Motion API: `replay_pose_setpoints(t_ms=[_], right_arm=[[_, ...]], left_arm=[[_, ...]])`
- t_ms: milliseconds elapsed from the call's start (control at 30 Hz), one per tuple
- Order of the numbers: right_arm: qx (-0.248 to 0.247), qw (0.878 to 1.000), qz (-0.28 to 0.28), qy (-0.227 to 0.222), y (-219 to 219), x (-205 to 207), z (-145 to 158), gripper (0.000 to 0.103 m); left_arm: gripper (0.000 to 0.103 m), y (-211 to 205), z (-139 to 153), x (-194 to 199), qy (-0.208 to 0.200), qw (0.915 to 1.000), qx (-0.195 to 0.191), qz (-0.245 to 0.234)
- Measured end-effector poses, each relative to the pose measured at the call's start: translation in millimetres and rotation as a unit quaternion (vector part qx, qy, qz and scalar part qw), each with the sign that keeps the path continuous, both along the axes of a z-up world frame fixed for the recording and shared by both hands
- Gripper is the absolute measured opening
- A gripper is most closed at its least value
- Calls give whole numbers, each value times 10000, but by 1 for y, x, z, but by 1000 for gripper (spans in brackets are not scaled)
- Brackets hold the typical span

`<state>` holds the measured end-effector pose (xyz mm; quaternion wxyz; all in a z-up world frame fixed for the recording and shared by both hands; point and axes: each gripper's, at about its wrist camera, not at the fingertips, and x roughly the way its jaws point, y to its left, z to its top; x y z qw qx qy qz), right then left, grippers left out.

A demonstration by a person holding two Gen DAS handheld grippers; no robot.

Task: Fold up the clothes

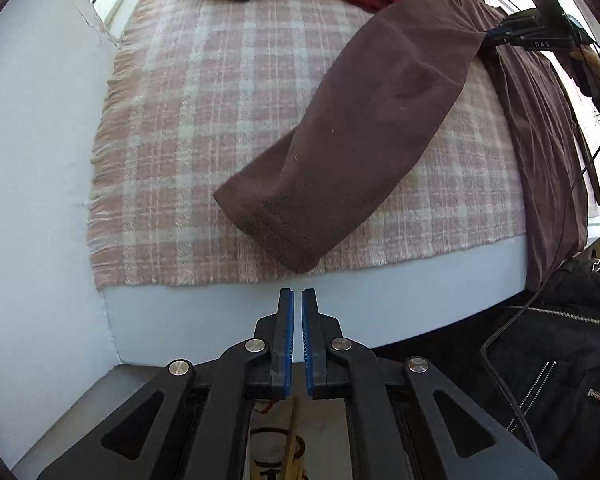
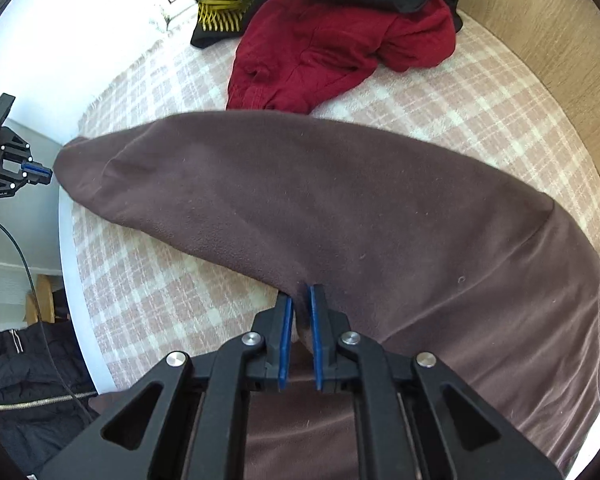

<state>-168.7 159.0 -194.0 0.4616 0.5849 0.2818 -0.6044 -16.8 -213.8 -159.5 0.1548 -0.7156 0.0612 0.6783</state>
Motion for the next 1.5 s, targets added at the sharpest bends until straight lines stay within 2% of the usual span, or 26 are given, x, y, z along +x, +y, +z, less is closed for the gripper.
replay_pose_setpoints(t_ms=[67, 133, 167, 233, 267, 367, 467, 533, 567, 600, 667, 767, 867, 967, 1033, 1133, 1167, 1200, 1267, 1367, 1433, 1500], right_arm=[[141, 9996, 220, 61, 3, 8, 0, 20], [113, 9996, 253, 94, 8, 10, 8, 22], [-30, 9997, 229, 42, 9, 7, 15, 23], [-289, 9995, 146, -10, 11, -1, 30, 36], [-325, 9994, 72, 99, 10, -6, 35, 40], [-260, 9989, -112, 374, 4, -21, 44, 42], [-250, 9981, -141, 546, 0, -32, 46, 42], [-189, 9979, -149, 605, -2, -39, 39, 42], [-158, 9977, -153, 635, -4, -42, 36, 42], [-111, 9976, -136, 665, -5, -44, 32, 42], [42, 9972, -69, 748, -5, -49, 21, 42], [188, 9970, 23, 753, -4, -55, 10, 42], [183, 9970, 46, 752, -5, -62, 6, 42], [218, 9968, 20, 775, -6, -71, 5, 42], [258, 9966, 29, 785, -7, -75, 4, 42], [522, 9952, 142, 820, -9, -78, -7, 42], [508, 9948, 154, 869, -8, -79, -7, 42], [492, 9944, 166, 917, -7, -80, -6, 42], [420, 9946, 114, 942, -4, -84, -3, 42], [463, 9933, -93, 1056, 3, -103, 0, 42], [485, 9927, -236, 1077, 8, -118, 1, 42], [447, 9933, -194, 1047, 7, -126, 2, 42]], left_arm=[[5, -6, -1, 9, -54, 9999, -9, 100], [6, -16, 14, 7, 229, 9990, 157, 355], [8, -23, 24, 1, 428, 9971, 256, 577], [17, -35, 35, -15, 736, 9913, 464, 984], [23, -41, 33, -25, 769, 9883, 601, 1176], [26, -51, 13, -48, 564, 9807, 807, 1688], [26, -45, -10, -52, 353, 9802, 802, 1778], [24, -38, -15, -53, 382, 9804, 810, 1755], [15, -34, -14, -53, 448, 9807, 778, 1735], [2, -31, -11, -53, 547, 9806, 785, 1713], [2, -27, -3, -51, 728, 9793, 828, 1699], [2, -28, 9, -43, 888, 9803, 584, 1666], [2, -41, 10, -40, 871, 9802, 315, 1748], [2, -57, 14, -44, 1078, 9723, 230, 2061], [3, -60, 10, -50, 1036, 9699, 249, 2190], [6, -64, -2, -57, 831, 9669, 275, 2395], [11, -64, -3, -56, 875, 9658, 194, 2433], [24, -63, 0, -55, 951, 9656, 89, 2420], [38, -63, 9, -50, 1143, 9642, -162, 2387], [39, -61, 20, -46, 1265, 9659, -454, 2215], [40, -58, 27, -44, 1338, 9688, -487, 2027], [48, -55, 28, -47, 1369, 9716, -545, 1851]])
